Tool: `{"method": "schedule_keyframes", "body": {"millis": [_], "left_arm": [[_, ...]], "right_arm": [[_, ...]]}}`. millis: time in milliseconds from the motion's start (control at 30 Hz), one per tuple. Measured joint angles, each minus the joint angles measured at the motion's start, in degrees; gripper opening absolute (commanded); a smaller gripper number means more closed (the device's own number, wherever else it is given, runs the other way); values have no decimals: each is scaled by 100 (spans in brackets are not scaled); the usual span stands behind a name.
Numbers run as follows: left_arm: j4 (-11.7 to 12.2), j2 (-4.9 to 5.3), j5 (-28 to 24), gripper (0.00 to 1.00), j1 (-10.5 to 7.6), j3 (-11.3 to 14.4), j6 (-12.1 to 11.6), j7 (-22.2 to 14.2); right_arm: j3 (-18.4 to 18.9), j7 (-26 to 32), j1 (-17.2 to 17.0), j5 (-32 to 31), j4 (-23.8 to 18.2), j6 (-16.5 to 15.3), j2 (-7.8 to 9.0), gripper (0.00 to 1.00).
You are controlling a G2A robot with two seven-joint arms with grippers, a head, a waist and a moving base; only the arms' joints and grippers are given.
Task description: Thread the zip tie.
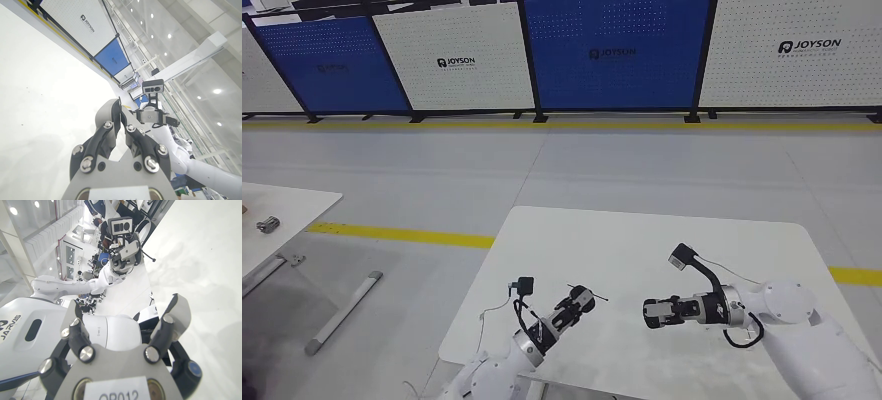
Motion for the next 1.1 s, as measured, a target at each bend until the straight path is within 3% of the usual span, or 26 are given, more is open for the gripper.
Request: {"method": "schedule_keyframes", "body": {"millis": [267, 367, 433, 533, 1100], "left_arm": [[5, -5, 1, 0, -12, 14, 13, 39], [54, -30, -46, 0, -114, 22, 78, 300], [181, -40, 196, 0, -180, 54, 71, 507], [315, -45, 231, 0, -194, 173, 15, 330], [308, -44, 197, 0, -192, 170, 16, 305]], "right_arm": [[0, 0, 0, 0, 0, 0, 0, 100], [0, 0, 0, 0, 0, 0, 0, 100], [0, 0, 0, 0, 0, 0, 0, 100], [0, 0, 0, 0, 0, 0, 0, 100], [119, -161, -51, -133, -146, 40, 41, 100]]}}
